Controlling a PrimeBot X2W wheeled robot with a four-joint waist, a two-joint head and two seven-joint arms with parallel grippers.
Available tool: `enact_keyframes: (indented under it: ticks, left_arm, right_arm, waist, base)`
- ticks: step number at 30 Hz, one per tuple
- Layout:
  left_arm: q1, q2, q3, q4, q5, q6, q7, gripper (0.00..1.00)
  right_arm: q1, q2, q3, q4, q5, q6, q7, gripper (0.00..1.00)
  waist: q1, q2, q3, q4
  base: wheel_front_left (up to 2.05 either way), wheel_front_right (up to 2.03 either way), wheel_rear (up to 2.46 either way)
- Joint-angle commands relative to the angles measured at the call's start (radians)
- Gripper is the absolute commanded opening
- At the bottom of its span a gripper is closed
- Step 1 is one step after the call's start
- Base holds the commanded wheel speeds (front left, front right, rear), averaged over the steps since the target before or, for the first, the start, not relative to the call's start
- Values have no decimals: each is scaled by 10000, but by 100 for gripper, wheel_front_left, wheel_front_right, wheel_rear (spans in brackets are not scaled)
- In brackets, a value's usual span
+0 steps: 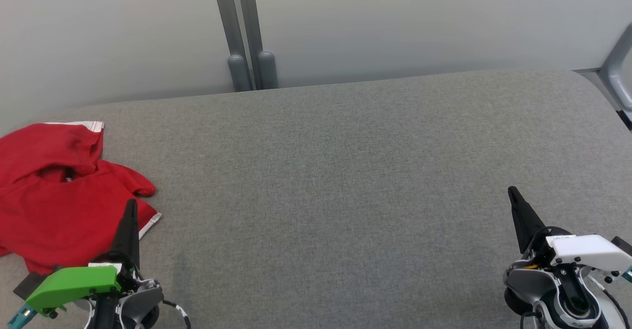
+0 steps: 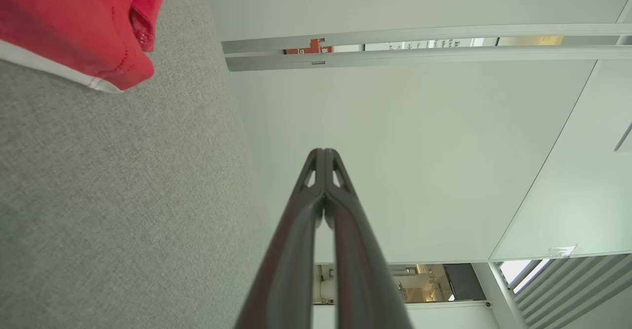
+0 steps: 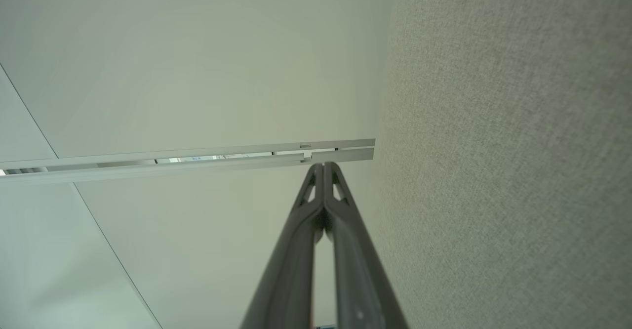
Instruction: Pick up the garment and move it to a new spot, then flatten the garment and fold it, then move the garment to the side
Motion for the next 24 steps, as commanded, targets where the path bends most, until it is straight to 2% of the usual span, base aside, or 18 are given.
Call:
enact_keyframes:
  ticks: [1, 2, 11, 24]
  left_arm:
    - [-149, 84, 28, 1, 23, -23, 18, 0]
    - [15, -8, -8, 22, 3, 0, -4, 100]
    - [181, -48, -318, 217, 256, 22, -355, 100]
    - [219, -29, -793, 30, 2502, 351, -957, 100]
  right_arm:
    - [-54, -3, -9, 4, 69, 11, 15, 0]
    - [14, 4, 3, 27, -6, 0, -4, 100]
    - [343, 36, 132, 12, -386, -1, -349, 100]
    - [585, -115, 318, -818, -3304, 0, -952, 100]
  waist:
    - [0, 0, 0, 0]
    - [0, 0, 0, 0]
    - [0, 0, 1, 9]
    - [0, 0, 2, 41]
  base:
    - [0, 0, 0]
    - [0, 0, 0]
    - [0, 0, 0]
    - [0, 0, 0]
